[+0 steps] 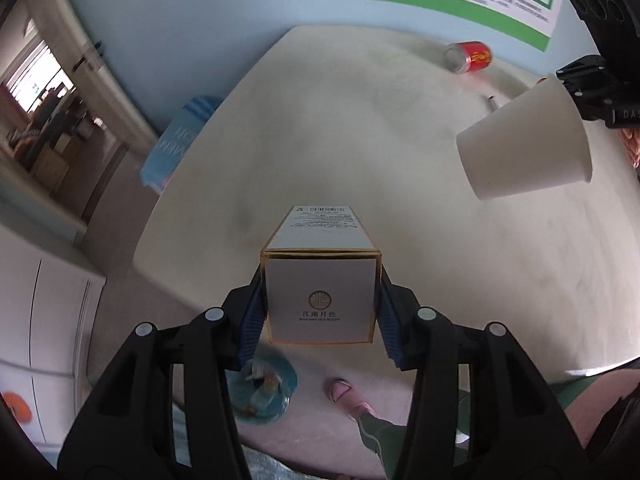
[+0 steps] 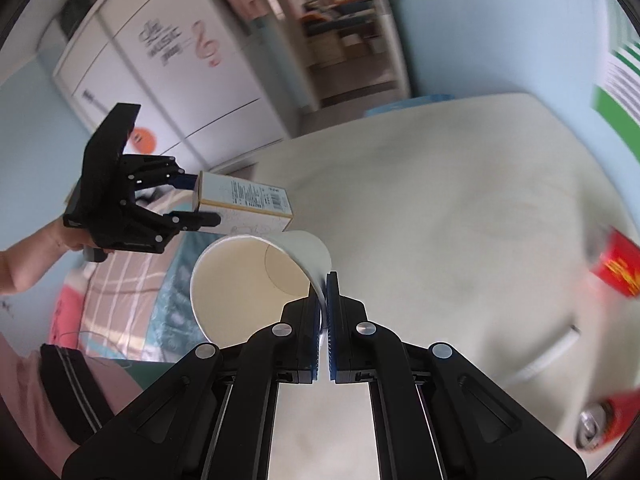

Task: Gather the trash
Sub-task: 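Carry the white box and paper cup toward the teal bin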

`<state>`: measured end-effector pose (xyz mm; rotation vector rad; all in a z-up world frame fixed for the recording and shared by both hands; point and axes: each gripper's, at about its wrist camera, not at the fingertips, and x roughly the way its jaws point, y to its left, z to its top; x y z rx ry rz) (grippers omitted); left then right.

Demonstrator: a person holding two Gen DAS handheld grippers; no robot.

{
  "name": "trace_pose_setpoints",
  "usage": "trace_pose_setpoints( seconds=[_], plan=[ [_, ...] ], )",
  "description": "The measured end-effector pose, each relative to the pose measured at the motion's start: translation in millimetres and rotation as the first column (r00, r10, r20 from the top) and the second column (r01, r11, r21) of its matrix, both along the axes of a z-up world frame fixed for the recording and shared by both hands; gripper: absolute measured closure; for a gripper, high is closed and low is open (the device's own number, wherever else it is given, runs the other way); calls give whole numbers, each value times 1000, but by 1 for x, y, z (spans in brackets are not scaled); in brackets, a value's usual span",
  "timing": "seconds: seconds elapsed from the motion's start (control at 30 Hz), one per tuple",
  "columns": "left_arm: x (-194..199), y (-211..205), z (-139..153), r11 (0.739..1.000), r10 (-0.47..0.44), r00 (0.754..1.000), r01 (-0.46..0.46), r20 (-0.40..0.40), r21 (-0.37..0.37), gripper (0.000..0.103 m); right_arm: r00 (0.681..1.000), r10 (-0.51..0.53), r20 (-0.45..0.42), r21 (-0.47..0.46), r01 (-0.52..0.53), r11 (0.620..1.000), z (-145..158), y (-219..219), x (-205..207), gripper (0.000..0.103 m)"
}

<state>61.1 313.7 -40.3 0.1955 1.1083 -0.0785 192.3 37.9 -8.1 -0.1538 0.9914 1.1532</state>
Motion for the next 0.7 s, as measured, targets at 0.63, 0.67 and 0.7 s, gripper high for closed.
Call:
trace_pose_setpoints(
  seconds=[0.63, 0.67, 0.7],
  plan=[
    [-179, 273, -102, 927, 362, 923, -371, -129, -49, 56, 928, 337, -157, -90, -353, 931, -87, 391, -98, 99],
    [-183, 285, -118, 919, 377, 914, -389, -150, -60, 56, 927, 335, -168, -105, -354, 929, -100, 406, -104, 99],
    [-186, 296, -130, 913, 387, 907, -402, -166, -63, 56, 926, 333, -177, -121, -357, 926, -112, 419, -110, 99]
  ],
)
